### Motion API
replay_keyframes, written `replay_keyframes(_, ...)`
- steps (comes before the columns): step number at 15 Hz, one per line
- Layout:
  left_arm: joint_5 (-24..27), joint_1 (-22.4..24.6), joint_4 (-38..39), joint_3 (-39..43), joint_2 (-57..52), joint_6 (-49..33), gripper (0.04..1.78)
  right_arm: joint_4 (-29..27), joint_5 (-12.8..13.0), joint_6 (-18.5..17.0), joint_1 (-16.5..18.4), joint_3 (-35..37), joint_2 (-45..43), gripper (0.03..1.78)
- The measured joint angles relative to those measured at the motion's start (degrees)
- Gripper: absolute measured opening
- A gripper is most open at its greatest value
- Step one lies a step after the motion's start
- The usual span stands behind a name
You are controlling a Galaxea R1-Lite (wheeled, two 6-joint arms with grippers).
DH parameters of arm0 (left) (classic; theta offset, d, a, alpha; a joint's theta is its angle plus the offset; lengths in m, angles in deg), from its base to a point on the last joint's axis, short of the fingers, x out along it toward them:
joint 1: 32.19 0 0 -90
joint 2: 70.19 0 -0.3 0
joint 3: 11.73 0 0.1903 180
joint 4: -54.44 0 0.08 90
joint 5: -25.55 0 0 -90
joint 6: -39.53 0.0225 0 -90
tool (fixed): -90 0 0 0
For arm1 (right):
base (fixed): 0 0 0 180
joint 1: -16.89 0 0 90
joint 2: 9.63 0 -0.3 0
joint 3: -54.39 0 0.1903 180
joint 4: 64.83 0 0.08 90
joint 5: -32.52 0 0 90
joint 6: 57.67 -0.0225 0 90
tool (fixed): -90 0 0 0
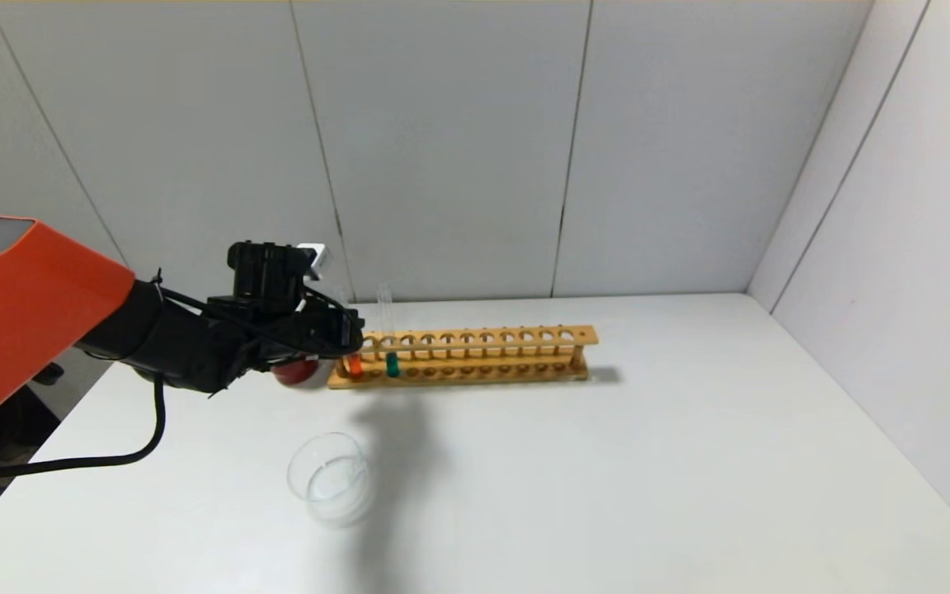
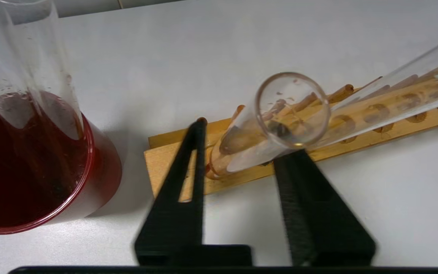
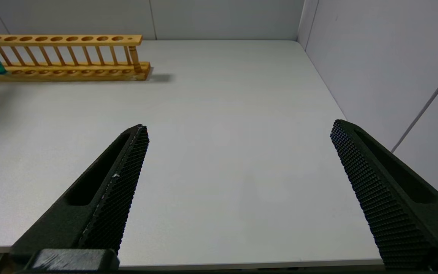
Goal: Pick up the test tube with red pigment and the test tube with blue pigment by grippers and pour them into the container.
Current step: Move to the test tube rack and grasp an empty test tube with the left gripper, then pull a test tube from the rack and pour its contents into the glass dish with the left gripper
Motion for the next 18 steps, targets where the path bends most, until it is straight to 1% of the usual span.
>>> replay_keyframes(1,0.0,0.0,0.0,0.0,0.1,0.0,0.37,0.0,0.0,0.0,0.0,0.0,0.0,1.75)
replay_keyframes(2,-0.1,0.1,0.1,0.0,0.3,0.0,0.32,0.0,0.0,0.0,0.0,0.0,0.0,1.75)
replay_keyframes(7,-0.1,0.0,0.3,0.0,0.4,0.1,0.31,0.0,0.0,0.0,0.0,0.0,0.0,1.75)
replay_keyframes(10,-0.5,0.0,-1.3,-0.6,-2.0,0.1,0.31,0.0,0.0,0.0,0.0,0.0,0.0,1.75)
replay_keyframes(12,-0.6,0.1,-4.3,-2.3,-5.0,0.2,0.31,0.0,0.0,0.0,0.0,0.0,0.0,1.75)
replay_keyframes(16,-0.6,0.1,-15.7,-10.7,-13.2,0.4,0.32,0.0,0.0,0.0,0.0,0.0,0.0,1.75)
replay_keyframes(18,-0.7,0.1,-19.3,-12.1,-17.5,0.6,0.31,0.0,0.0,0.0,0.0,0.0,0.0,1.75)
